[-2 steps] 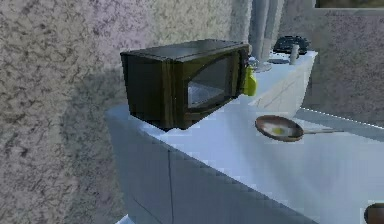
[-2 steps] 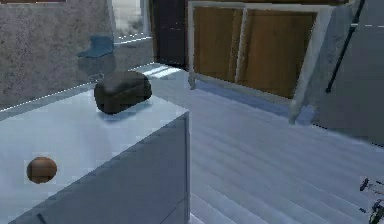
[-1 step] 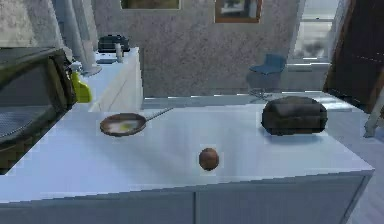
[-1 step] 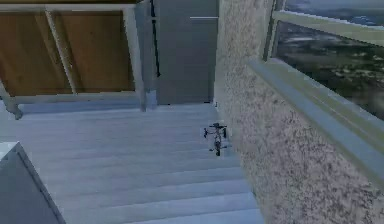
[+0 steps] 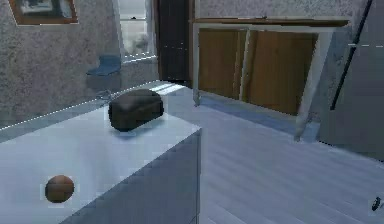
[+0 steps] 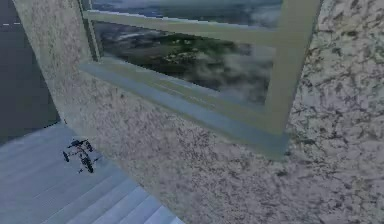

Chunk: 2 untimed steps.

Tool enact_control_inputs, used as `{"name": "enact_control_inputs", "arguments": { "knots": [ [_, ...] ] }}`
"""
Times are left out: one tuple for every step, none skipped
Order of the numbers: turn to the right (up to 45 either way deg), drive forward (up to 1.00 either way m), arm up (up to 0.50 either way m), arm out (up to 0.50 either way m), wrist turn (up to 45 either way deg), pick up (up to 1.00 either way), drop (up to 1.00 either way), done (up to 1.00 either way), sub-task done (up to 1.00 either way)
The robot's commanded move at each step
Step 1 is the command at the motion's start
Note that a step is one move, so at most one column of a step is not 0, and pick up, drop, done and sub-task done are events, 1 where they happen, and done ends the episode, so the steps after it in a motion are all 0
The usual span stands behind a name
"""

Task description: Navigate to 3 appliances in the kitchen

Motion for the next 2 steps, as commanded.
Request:
{"name": "enact_control_inputs", "arguments": {
  "knots": [
    [27.0, 0.0, 0.0, 0.0, 0.0, 0.0, 0.0, 0.0, 0.0],
    [0.0, 0.9, 0.0, 0.0, 0.0, 0.0, 0.0, 0.0, 0.0]
  ]
}}
